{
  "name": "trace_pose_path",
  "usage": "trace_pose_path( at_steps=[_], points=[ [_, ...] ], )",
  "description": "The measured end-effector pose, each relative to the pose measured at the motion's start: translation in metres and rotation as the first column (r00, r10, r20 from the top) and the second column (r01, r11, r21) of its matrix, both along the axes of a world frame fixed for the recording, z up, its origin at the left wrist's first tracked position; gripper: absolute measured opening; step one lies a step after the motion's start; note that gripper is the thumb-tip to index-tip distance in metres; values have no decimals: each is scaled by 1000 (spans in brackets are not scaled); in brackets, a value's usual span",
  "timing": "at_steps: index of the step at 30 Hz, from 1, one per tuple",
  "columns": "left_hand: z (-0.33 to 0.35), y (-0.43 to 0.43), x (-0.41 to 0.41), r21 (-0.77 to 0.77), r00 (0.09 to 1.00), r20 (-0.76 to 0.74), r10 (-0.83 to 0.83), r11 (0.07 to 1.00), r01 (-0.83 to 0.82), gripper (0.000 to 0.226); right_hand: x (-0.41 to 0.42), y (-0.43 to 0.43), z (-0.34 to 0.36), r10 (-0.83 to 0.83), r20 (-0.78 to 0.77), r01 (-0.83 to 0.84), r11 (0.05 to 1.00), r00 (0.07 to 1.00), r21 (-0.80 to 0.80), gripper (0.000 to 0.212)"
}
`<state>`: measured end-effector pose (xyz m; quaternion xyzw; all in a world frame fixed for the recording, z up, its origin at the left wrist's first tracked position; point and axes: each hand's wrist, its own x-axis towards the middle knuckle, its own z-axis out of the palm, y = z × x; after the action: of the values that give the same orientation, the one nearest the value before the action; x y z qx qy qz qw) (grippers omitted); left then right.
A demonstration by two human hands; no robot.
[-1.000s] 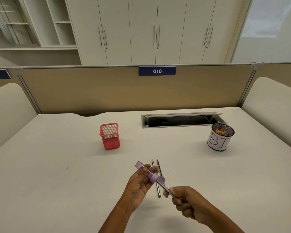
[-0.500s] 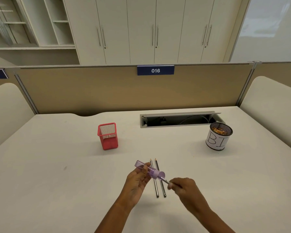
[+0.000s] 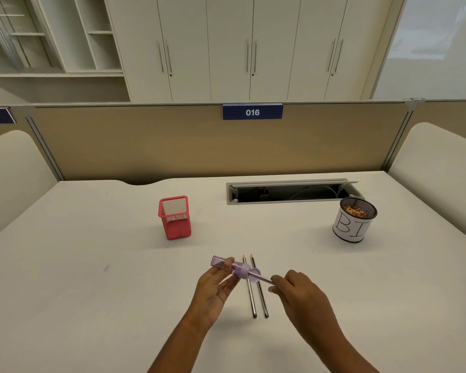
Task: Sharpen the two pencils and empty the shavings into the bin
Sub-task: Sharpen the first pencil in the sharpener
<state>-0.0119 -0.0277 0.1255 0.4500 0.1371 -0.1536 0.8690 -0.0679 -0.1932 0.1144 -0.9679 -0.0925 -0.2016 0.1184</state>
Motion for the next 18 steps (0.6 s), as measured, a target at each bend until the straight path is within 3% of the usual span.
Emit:
trace_pose_path(
  at_steps=[3, 5, 6, 7, 8, 9, 10, 12, 15, 16, 18],
  points=[
    [0, -2, -1, 2, 1000, 10, -29, 1000, 29, 19, -2, 7, 4, -44, -38, 43, 999, 998, -21, 41],
    [0, -1, 0, 42, 999, 8, -45, 998, 45, 20, -1, 12, 13, -74, -320, 155, 959, 944, 236, 35],
    [-1, 1, 1, 67, 999, 5, -54, 996, 54, 19, 2, 9, 17, 26, -517, 272, 827, 856, 492, 32],
    [-1, 2, 1, 85, 998, 2, -66, 994, 66, 18, 4, 4, 20, 202, -658, 449, 585, 726, 676, 31],
    [-1, 3, 2, 98, 997, 2, -81, 992, 81, 17, 7, -2, 19, 373, -708, 608, 363, 599, 706, 30],
    [-1, 3, 2, 107, 995, 2, -96, 990, 95, 16, 7, -6, 19, 487, -697, 692, 232, 526, 684, 29],
    [-1, 3, 1, 116, 994, 3, -105, 988, 104, 16, 5, -7, 21, 535, -690, 727, 187, 488, 660, 29],
    [-1, 3, 2, 121, 995, 10, -100, 988, 98, 15, 4, -9, 20, 516, -696, 689, 249, 500, 680, 24],
    [0, 1, 3, 109, 998, 9, -62, 992, 61, 15, 3, -7, 15, 297, -636, 425, 539, 712, 727, 9],
    [0, 1, 3, 99, 999, 5, -51, 994, 50, 15, 2, -8, 8, 213, -552, 290, 671, 806, 682, 11],
    [0, -1, 2, 72, 999, -7, -38, 997, 39, 15, 2, -11, -5, 38, -272, 64, 933, 962, 354, 7]
  ],
)
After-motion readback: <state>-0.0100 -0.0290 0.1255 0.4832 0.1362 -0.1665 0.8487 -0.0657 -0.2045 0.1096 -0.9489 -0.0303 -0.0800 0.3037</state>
